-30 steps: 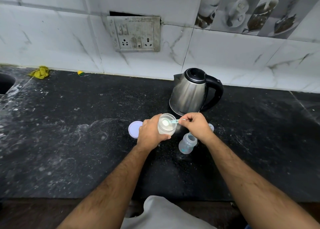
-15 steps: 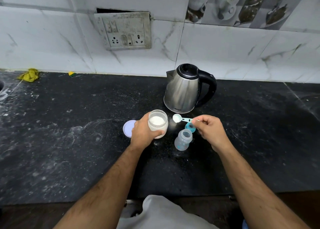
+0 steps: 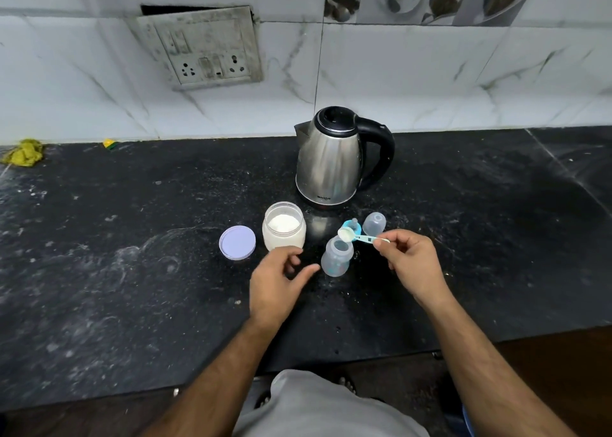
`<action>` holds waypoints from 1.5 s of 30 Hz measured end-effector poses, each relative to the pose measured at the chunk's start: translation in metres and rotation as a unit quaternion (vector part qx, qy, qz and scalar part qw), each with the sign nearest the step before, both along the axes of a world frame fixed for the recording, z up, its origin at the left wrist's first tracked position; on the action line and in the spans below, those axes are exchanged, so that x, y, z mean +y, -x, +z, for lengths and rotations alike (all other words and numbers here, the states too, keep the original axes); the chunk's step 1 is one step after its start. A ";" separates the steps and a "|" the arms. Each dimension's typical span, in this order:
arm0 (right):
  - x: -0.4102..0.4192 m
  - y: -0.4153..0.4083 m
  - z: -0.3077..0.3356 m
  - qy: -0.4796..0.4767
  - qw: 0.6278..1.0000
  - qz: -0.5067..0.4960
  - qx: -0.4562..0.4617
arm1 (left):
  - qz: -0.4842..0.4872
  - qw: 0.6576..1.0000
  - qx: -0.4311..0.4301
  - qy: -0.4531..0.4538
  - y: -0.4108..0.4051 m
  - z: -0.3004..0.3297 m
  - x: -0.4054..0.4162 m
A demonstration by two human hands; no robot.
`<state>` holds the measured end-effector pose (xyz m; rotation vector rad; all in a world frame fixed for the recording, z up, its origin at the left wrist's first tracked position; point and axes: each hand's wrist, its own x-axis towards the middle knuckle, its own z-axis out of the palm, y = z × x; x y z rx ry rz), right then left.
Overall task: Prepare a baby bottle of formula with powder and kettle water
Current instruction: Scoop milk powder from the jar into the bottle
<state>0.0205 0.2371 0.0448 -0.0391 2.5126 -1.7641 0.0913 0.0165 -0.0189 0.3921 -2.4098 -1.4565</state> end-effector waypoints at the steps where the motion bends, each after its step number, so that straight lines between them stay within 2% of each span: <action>1: 0.000 0.000 -0.003 -0.008 1.000 0.001 0.008 | -0.036 0.999 -0.020 -0.004 0.003 0.000 0.006; 5: 0.000 -0.003 -0.008 -0.038 0.998 0.000 0.043 | -0.113 0.991 -0.067 0.009 0.021 -0.001 0.023; 12: -0.002 -0.011 -0.016 -0.175 0.968 0.019 0.177 | -0.137 0.986 -0.095 0.002 0.039 -0.001 0.027; 20: -0.004 -0.019 -0.019 -0.189 0.953 0.014 0.235 | -0.136 0.988 -0.075 -0.022 0.043 -0.008 0.026; 26: -0.001 -0.023 -0.020 -0.252 0.917 0.043 0.306 | -0.128 0.989 -0.070 -0.030 0.045 -0.009 0.026; 31: -0.002 -0.022 -0.021 -0.266 0.899 0.031 0.346 | -0.129 0.989 -0.064 -0.032 0.046 -0.008 0.025; 39: -0.002 -0.022 -0.023 -0.262 0.885 0.008 0.384 | -0.132 0.989 -0.060 -0.041 0.045 -0.007 0.024; 45: -0.005 -0.026 -0.027 -0.314 0.864 0.034 0.393 | -0.129 0.989 -0.064 -0.045 0.044 -0.010 0.023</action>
